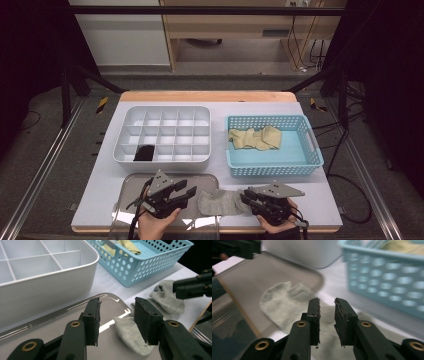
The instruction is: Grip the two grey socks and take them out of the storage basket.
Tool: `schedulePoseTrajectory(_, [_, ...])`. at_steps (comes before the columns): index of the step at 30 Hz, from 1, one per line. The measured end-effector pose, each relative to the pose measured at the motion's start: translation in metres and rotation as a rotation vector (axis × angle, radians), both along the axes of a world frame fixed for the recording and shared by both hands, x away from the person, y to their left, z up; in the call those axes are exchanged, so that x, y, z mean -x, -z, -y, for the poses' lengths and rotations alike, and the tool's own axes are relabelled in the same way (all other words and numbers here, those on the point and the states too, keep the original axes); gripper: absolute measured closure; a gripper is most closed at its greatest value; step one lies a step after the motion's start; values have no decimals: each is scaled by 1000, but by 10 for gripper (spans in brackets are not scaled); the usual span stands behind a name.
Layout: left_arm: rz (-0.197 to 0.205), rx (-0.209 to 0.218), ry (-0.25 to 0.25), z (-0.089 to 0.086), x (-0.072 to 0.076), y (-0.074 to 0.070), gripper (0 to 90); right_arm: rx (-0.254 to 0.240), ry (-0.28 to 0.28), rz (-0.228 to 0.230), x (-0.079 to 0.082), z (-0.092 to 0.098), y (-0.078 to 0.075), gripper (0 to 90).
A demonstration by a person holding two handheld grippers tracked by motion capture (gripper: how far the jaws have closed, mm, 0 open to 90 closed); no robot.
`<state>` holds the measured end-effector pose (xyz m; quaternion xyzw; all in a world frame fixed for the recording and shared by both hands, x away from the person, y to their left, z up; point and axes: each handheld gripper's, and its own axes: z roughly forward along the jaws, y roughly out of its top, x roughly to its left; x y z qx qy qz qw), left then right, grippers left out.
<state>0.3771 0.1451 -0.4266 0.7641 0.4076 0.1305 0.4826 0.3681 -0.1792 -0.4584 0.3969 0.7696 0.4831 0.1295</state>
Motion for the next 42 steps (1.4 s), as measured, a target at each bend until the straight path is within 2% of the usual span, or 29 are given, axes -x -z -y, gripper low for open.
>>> schedulePoseTrajectory(4, [7, -14, 39, 12, 4, -6, 545, 8, 81, 27, -2, 26, -5, 673])
schedulePoseTrajectory(8, [12, -32, 61, 25, 6, -15, 545, 60, 162, 31, -3, 51, -7, 672])
schedulePoseTrajectory(10, [18, -46, 73, 33, 5, -20, 550, 87, 201, 15, -5, 62, -5, 687])
schedulePoseTrajectory(15, [20, -81, 104, 59, 1, -25, 567, 124, 245, -25, -10, 77, 10, 716])
schedulePoseTrajectory(17, [9, -90, 113, 70, -3, -23, 574, 138, 252, -30, -13, 81, 14, 726])
schedulePoseTrajectory(19, [-3, -97, 122, 80, -6, -18, 579, 132, 254, -39, -14, 83, 15, 731])
schedulePoseTrajectory(26, [-50, -141, 138, 108, -16, 5, 605, 152, 237, -55, -16, 82, 21, 764])
schedulePoseTrajectory(30, [-70, -149, 155, 118, -16, 15, 612, 164, 229, -68, -16, 81, 22, 788])
schedulePoseTrajectory(32, [-77, -166, 160, 123, -16, 19, 613, 171, 228, -78, -16, 80, 24, 799])
schedulePoseTrajectory(37, [-124, -212, 157, 133, -20, 32, 631, 183, 225, -82, -17, 78, 25, 819])
schedulePoseTrajectory(42, [-149, -218, 157, 134, -21, 36, 750, 185, 231, -90, -17, 77, 25, 858])
